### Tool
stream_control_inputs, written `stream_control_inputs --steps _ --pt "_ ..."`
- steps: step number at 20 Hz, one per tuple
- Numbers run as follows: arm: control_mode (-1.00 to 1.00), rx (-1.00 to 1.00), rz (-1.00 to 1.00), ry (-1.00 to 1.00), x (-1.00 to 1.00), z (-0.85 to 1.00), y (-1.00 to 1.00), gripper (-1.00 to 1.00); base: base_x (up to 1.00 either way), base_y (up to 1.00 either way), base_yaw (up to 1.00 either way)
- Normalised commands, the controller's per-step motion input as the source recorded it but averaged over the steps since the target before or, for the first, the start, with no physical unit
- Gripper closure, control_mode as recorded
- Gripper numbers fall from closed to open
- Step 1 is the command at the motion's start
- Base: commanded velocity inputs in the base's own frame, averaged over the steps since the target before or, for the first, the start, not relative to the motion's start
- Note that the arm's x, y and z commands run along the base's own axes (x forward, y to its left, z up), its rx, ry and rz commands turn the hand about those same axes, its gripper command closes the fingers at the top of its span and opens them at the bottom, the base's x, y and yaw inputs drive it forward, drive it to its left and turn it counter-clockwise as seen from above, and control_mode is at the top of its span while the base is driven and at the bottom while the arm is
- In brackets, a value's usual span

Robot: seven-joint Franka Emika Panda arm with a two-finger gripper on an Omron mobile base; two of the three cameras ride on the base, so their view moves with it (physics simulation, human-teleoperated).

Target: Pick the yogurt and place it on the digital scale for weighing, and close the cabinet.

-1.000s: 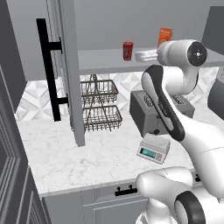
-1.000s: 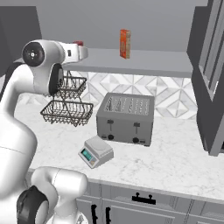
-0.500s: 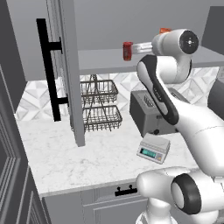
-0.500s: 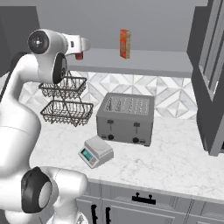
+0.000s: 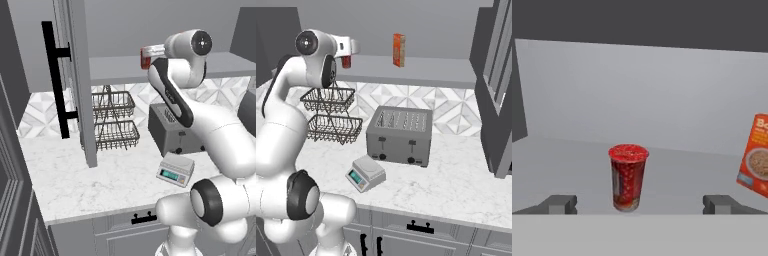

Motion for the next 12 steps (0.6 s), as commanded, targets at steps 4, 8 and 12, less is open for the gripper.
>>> stream_control_inputs --steps 4,8,12 --pt "-1.0 0.0 0.02 0.01 0.33 0.0 0.0 -1.0 0.0 0.0 0.0" --pt "-1.0 0.01 0.01 0.02 0.37 0.0 0.02 -1.0 0.0 0.0 0.0" --pt "-1.0 0.01 0.0 0.01 0.3 0.0 0.11 -1.0 0.0 0.0 0.0"
